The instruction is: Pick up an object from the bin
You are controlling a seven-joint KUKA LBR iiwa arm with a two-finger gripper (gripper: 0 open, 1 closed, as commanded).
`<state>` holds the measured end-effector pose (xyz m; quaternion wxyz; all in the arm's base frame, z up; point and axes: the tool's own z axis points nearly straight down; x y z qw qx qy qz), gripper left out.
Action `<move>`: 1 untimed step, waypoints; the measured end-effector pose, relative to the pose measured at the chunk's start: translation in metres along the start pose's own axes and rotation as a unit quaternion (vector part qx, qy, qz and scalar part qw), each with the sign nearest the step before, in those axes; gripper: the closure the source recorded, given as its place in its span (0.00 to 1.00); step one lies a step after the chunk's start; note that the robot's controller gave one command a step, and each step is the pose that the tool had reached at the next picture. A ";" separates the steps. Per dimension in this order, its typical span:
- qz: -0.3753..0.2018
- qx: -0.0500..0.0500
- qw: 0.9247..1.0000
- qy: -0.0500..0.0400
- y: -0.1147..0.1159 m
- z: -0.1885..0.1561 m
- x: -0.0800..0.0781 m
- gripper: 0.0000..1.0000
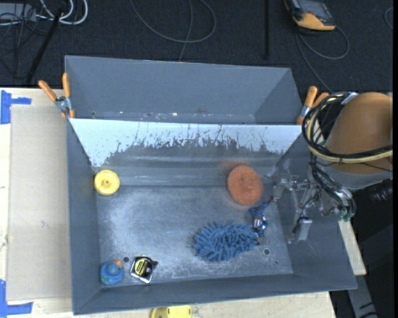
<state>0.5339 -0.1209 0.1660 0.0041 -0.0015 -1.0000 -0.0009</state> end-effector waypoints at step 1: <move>0.000 0.000 1.000 -0.001 0.000 -0.002 0.000 0.00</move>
Offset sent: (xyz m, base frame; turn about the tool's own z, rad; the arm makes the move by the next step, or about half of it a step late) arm 0.0224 -0.0296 0.0244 -0.1750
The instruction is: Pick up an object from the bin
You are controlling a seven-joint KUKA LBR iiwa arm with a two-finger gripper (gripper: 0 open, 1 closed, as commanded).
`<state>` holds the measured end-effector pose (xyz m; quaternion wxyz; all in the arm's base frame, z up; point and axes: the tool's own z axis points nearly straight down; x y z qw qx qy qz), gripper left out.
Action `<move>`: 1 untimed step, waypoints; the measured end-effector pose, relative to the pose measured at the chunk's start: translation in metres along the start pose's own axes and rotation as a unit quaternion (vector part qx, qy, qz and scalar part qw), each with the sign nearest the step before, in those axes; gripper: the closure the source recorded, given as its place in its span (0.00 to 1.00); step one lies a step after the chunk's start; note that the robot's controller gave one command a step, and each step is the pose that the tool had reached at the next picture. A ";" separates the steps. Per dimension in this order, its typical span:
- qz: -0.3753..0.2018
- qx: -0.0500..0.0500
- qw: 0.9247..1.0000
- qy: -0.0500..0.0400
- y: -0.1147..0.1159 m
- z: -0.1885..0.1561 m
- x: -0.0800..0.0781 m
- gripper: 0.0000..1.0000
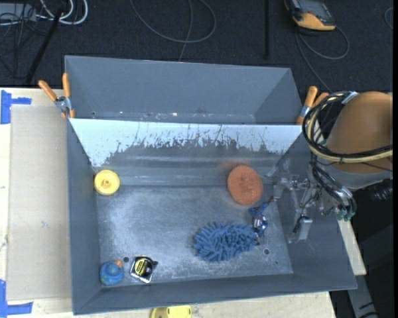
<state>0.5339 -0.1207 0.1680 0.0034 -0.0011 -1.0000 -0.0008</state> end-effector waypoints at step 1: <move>-0.037 0.000 0.999 -0.002 -0.010 -0.010 -0.010 0.00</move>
Offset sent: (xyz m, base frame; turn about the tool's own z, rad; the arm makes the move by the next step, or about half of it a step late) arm 0.0038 0.0529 -0.0980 -0.0460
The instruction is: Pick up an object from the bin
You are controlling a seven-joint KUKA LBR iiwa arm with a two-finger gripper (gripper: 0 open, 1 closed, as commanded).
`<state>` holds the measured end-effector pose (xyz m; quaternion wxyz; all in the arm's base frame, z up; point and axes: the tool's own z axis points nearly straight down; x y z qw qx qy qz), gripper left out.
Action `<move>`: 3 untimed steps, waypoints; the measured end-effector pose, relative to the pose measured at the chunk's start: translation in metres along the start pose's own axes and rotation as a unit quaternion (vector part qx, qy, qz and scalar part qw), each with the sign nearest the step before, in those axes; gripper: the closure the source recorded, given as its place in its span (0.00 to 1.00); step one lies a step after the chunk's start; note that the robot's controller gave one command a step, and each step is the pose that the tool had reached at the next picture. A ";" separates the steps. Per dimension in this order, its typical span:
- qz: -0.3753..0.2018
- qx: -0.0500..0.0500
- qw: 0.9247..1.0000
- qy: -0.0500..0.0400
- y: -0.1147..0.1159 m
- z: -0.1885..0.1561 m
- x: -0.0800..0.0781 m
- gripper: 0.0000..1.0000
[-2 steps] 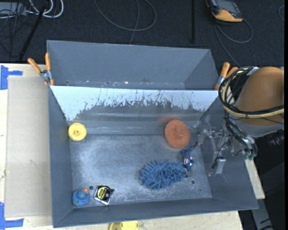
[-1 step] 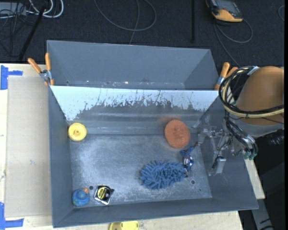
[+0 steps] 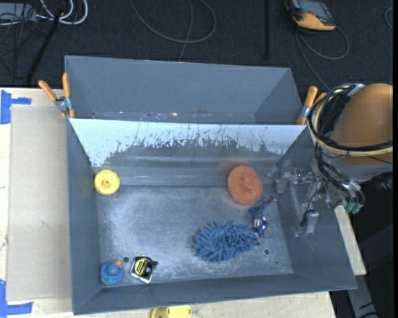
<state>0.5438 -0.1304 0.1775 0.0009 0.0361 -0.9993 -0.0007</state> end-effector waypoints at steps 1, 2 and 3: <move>-0.012 0.002 1.000 -0.005 0.020 0.042 -0.002 0.00; 0.005 0.000 1.000 -0.002 0.042 0.098 -0.008 0.00; 0.005 0.000 1.000 -0.001 0.051 0.121 0.004 0.00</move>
Offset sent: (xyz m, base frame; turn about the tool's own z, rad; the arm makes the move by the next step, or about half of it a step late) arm 0.0050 0.0471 -0.1075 0.0166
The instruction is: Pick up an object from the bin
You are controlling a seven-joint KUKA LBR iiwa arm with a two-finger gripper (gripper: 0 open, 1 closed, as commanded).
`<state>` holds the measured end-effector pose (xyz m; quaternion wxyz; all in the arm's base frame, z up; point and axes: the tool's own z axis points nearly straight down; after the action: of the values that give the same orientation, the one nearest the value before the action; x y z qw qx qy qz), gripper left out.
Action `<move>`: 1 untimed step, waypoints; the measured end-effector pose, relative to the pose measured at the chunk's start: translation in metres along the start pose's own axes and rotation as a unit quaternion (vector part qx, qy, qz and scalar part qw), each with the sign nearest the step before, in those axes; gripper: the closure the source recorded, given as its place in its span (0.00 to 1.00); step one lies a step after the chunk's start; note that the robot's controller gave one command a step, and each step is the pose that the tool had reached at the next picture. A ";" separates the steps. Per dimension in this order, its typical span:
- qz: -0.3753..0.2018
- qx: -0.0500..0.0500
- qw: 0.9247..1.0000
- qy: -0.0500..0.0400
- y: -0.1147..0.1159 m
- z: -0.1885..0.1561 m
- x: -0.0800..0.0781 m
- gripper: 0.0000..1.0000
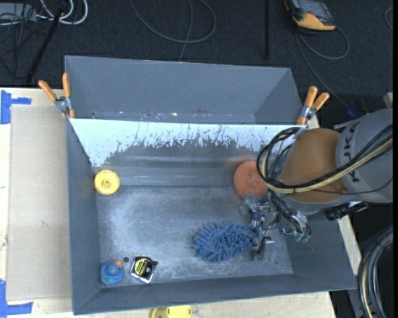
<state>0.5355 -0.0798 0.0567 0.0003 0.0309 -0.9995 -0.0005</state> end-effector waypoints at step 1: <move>-0.071 0.000 0.997 0.001 0.042 -0.013 0.018 1.00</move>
Offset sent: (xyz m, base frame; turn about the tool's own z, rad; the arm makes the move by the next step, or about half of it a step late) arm 0.0000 0.0000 0.0000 0.0000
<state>0.5152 -0.0388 0.0697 0.0009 0.1015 -0.9948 -0.0004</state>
